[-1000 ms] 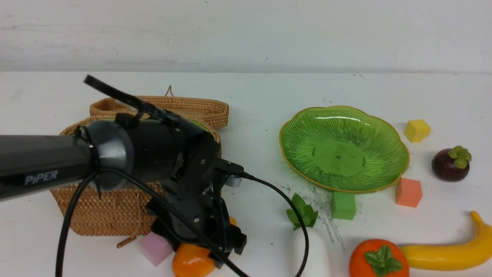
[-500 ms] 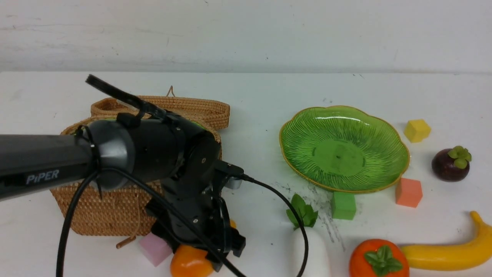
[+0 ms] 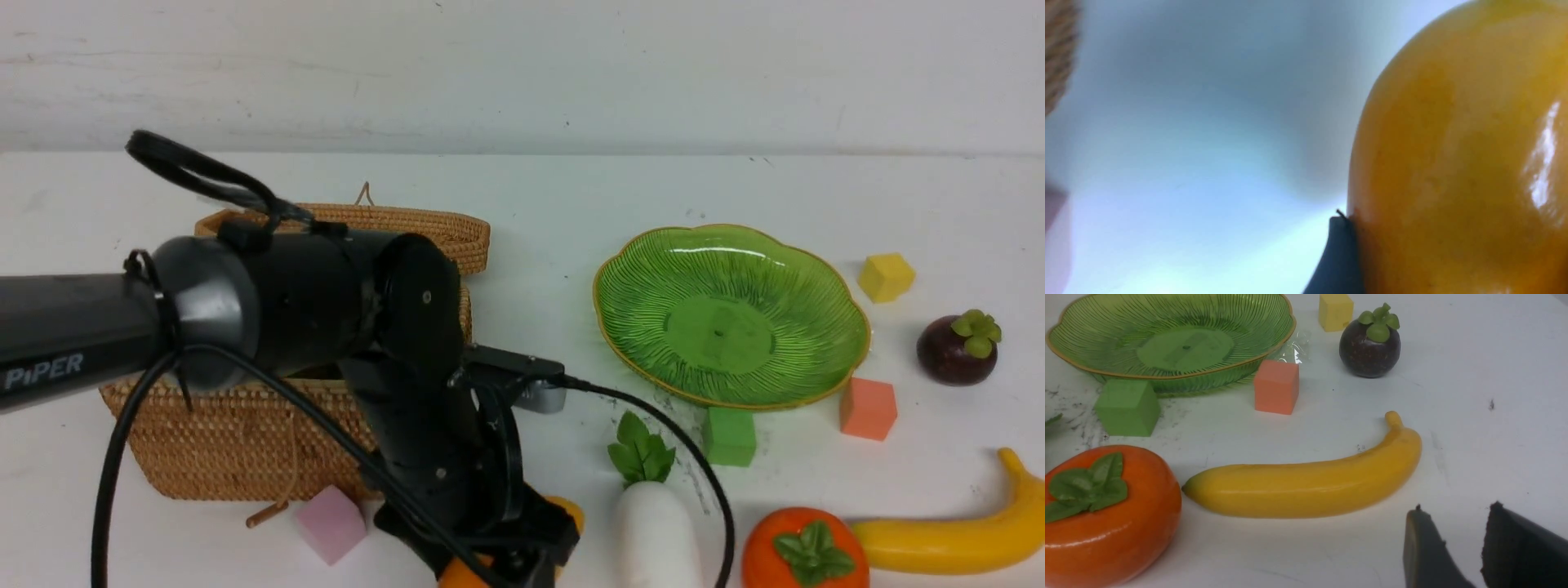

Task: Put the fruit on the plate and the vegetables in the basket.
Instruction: Grab the mango with your left arm and place it on the right plate

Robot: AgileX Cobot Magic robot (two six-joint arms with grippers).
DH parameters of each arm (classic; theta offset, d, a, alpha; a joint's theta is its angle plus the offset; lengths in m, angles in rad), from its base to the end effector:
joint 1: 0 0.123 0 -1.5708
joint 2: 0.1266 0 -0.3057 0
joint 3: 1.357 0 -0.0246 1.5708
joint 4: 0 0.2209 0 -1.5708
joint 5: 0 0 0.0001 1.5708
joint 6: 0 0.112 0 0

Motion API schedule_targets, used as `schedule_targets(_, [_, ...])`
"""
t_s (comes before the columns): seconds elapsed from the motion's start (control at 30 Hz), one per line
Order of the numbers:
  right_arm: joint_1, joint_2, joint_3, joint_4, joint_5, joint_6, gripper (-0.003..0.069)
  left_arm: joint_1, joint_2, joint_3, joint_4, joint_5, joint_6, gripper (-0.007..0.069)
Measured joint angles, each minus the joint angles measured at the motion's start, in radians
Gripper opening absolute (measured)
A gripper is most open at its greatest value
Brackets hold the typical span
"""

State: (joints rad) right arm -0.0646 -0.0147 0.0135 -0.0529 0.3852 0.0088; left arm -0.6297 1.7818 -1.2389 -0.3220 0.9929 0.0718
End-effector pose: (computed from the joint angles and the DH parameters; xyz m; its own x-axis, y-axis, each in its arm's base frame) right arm 0.0210 -0.0036 0.1683 -0.2945 -0.0212 -0.9554 0.0717 0.9964 -0.0443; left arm 0.2461 -0.2161 0.2295 -0.8597 0.4973 -0.1168 0.5091 0.8151 -0.2765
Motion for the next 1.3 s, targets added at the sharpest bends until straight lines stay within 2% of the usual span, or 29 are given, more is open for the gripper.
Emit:
schedule_targets(0.37, [0.0,0.0,0.0,0.0,0.0,0.0,0.0242,0.0,0.046,-0.365,-0.023,0.015,0.025,0.0584])
schedule_targets(0.63, [0.0,0.0,0.0,0.0,0.0,0.0,0.0242,0.0,0.347,-0.8,0.012,-0.079,0.011,0.0582])
schedule_targets(0.8, [0.0,0.0,0.0,0.0,0.0,0.0,0.0242,0.0,0.527,-0.993,0.049,-0.145,-0.072,0.0582])
schedule_targets(1.13, [0.0,0.0,0.0,-0.001,0.0,0.0,0.0242,0.0,0.663,-1.045,0.136,-0.172,-0.182,0.0582])
schedule_targets(1.3, [0.0,0.0,0.0,0.0,0.0,0.0,0.0242,0.0,0.664,-1.045,0.137,-0.163,-0.19,0.0645])
